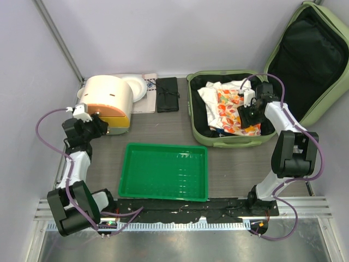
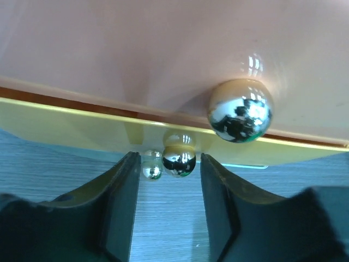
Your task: Open, take out, and arrange the luggage
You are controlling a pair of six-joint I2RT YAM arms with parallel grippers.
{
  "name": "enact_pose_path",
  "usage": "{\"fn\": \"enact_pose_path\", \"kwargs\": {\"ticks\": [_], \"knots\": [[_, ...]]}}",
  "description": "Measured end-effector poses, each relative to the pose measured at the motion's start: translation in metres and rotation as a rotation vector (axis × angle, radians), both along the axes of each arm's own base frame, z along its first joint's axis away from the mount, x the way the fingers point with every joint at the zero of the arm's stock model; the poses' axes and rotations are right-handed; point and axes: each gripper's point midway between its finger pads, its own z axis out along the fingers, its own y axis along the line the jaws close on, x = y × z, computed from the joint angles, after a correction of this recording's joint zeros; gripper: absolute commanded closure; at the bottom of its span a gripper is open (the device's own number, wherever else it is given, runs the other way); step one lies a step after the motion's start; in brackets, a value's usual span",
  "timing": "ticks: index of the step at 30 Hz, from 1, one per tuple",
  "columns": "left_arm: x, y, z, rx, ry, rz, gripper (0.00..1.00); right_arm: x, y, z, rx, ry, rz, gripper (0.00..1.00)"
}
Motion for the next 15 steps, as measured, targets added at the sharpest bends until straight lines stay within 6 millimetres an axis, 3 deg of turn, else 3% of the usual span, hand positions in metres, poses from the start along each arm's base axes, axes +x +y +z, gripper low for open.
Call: {"fn": "enact_pose_path", "kwargs": {"ticks": [4,10,15], "knots": [[-0.007,0.000,0.005,0.078,-0.011,-0.030,0.23,0.003,-0.001,0.005,-0.004,-0.010,-0.001,0.49],[-0.033,-0.004,0.028,0.276,-0.098,-0.101,0.15,0.006,-0.001,0.009,-0.006,-0.019,-0.003,0.49],[-0.042,-0.003,-0.005,0.328,-0.010,-0.153,0.14,0.006,-0.001,0.009,-0.006,-0.020,-0.006,0.49]]}}
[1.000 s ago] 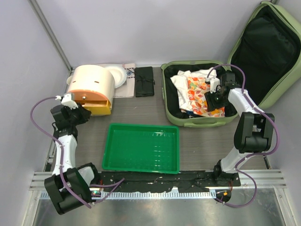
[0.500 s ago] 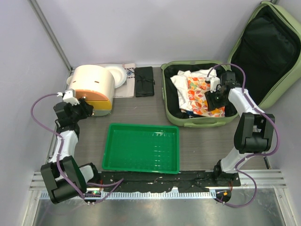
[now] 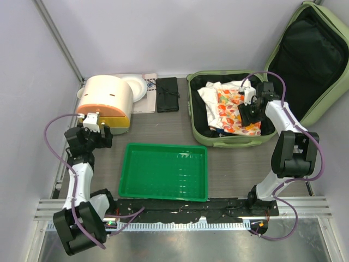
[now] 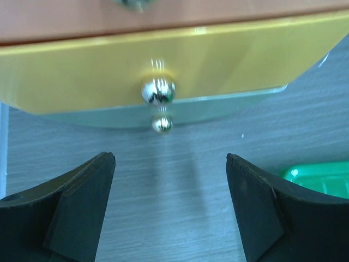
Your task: Open, take out, and arrange the luggage
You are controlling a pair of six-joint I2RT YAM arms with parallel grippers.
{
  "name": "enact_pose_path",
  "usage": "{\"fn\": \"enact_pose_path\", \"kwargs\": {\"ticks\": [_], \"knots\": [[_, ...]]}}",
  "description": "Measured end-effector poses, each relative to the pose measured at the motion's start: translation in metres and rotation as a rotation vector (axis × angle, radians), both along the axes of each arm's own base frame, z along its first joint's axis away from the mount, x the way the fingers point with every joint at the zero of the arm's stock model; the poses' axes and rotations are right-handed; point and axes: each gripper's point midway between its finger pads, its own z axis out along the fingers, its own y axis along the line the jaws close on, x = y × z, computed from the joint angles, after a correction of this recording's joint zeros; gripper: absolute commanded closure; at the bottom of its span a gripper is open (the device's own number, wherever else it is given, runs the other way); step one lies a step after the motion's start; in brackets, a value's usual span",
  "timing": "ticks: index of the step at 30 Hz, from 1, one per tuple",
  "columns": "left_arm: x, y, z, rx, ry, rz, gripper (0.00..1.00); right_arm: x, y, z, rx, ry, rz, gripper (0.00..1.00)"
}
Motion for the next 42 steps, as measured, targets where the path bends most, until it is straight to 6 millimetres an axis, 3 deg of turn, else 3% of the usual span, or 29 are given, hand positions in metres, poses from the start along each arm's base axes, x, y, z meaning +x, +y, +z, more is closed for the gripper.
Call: {"fn": "enact_pose_path", "kwargs": {"ticks": [4,10,15,23,30,34,37,39,42], "knots": [[-0.005,-0.001,-0.031,0.004,0.083,-0.022,0.20,0.003,0.001,0.004,-0.001,-0.009,0.003,0.49],[0.006,0.005,-0.054,-0.022,0.173,-0.013,0.37,0.006,0.001,0.005,-0.002,-0.012,0.003,0.49],[0.026,0.015,-0.048,-0.053,0.184,0.034,0.44,0.007,0.001,0.004,-0.005,-0.006,0.003,0.49],[0.030,0.014,-0.051,-0.135,0.197,0.083,0.47,0.007,0.000,0.003,-0.008,-0.003,-0.001,0.49],[0.029,0.009,-0.042,-0.152,0.171,0.072,0.39,0.007,-0.001,0.004,-0.011,-0.005,-0.004,0.49],[0.016,0.006,-0.010,0.026,0.059,-0.035,0.44,0.010,-0.002,0.007,-0.014,-0.014,-0.008,0.49],[0.007,0.008,-0.002,0.210,-0.001,-0.121,0.46,0.010,-0.002,0.007,-0.016,-0.015,-0.009,0.49],[-0.002,0.009,-0.010,0.350,-0.016,-0.195,0.48,0.010,-0.002,0.007,-0.016,-0.015,-0.010,0.49],[-0.016,0.004,-0.038,0.485,0.000,-0.317,0.52,0.010,-0.002,0.007,-0.016,-0.015,-0.010,0.49]]}}
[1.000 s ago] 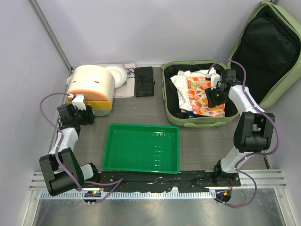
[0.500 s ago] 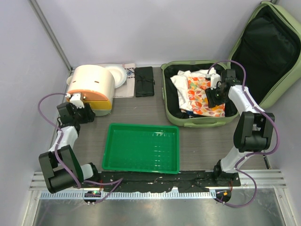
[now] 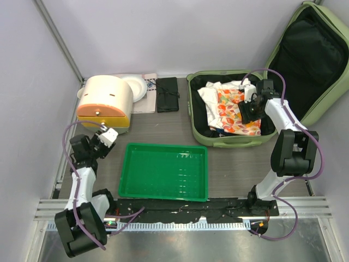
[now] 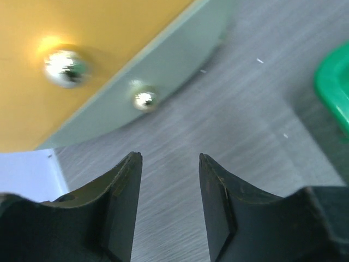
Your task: Open, take out, and arrange the luggage
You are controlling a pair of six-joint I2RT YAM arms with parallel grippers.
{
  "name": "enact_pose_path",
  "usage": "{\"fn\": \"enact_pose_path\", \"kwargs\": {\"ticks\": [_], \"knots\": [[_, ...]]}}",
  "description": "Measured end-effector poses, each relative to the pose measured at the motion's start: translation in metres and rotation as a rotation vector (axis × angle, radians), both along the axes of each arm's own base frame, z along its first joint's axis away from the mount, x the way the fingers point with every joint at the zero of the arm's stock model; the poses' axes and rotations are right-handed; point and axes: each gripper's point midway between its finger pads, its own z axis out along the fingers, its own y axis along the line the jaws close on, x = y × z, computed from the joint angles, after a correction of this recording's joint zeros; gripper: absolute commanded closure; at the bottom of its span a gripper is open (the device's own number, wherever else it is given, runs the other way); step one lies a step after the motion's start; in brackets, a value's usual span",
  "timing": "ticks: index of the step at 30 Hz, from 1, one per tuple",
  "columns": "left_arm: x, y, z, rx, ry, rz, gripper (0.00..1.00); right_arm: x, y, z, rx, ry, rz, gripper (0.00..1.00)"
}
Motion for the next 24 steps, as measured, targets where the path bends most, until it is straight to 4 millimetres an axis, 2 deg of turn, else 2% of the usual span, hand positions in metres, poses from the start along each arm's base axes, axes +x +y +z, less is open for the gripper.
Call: {"fn": "enact_pose_path", "kwargs": {"ticks": [3,7,13,20,24], "knots": [[-0.007,-0.009,-0.023,0.041,0.053,-0.099,0.56,0.000,0.000,0.000,0.000,0.000,0.000,0.49],[-0.002,-0.012,-0.035,0.041,0.088,-0.156,0.56,0.000,0.000,0.000,0.001,-0.001,-0.002,0.49],[0.011,-0.007,-0.032,0.050,0.047,-0.148,0.54,-0.002,0.001,0.001,0.007,-0.004,-0.014,0.49],[0.029,0.008,-0.029,0.012,0.013,-0.030,0.55,-0.006,0.001,-0.001,0.008,-0.005,-0.021,0.49],[0.034,0.010,-0.031,-0.012,0.012,0.000,0.54,-0.007,0.001,-0.002,0.006,-0.001,-0.022,0.49]]}}
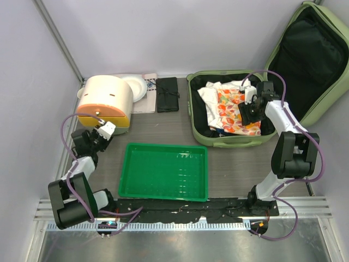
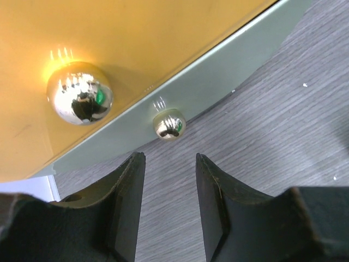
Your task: Open, take out, and arrange the luggage
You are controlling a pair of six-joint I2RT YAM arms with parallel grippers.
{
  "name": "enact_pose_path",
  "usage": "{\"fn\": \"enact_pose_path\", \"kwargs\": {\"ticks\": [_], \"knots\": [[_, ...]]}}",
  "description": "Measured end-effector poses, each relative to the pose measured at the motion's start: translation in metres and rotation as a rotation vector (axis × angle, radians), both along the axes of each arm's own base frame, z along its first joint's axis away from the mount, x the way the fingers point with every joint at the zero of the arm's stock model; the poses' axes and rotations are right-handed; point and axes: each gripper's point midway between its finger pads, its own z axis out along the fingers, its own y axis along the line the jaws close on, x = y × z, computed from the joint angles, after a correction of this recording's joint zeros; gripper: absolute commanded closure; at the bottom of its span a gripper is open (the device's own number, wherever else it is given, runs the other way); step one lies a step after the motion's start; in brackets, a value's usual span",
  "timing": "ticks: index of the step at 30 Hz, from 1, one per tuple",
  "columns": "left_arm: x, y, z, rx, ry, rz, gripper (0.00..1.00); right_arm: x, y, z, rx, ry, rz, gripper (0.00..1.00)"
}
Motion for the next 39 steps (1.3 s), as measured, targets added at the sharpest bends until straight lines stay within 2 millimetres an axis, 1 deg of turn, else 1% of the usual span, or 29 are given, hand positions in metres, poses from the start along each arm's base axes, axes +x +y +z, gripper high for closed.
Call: {"fn": "enact_pose_path", "kwargs": {"ticks": [7,12,15,25,31,36,39], "knots": [[0.008,-0.009,-0.002,-0.013,-0.009,-0.009,0.55,0.000,0.000,0.000,-0.003,0.000,-0.002,0.49],[0.015,-0.013,-0.004,0.007,-0.015,-0.005,0.59,-0.001,-0.001,0.000,-0.003,0.001,-0.003,0.49],[0.018,-0.012,-0.004,0.018,-0.022,0.011,0.61,-0.001,-0.001,0.000,-0.002,0.001,-0.004,0.49],[0.022,-0.004,-0.011,0.024,-0.007,0.077,0.60,-0.001,-0.001,0.003,-0.005,-0.008,-0.006,0.49],[0.023,-0.007,-0.011,0.014,-0.007,0.092,0.56,-0.001,-0.001,0.004,-0.005,-0.009,-0.007,0.49],[0.025,-0.008,-0.011,-0.005,-0.004,0.111,0.63,-0.001,-0.001,0.004,-0.005,-0.008,-0.007,0.48],[0.027,-0.009,-0.009,-0.011,-0.013,0.120,0.77,-0.001,-0.001,0.003,-0.005,-0.007,-0.007,0.48]]}}
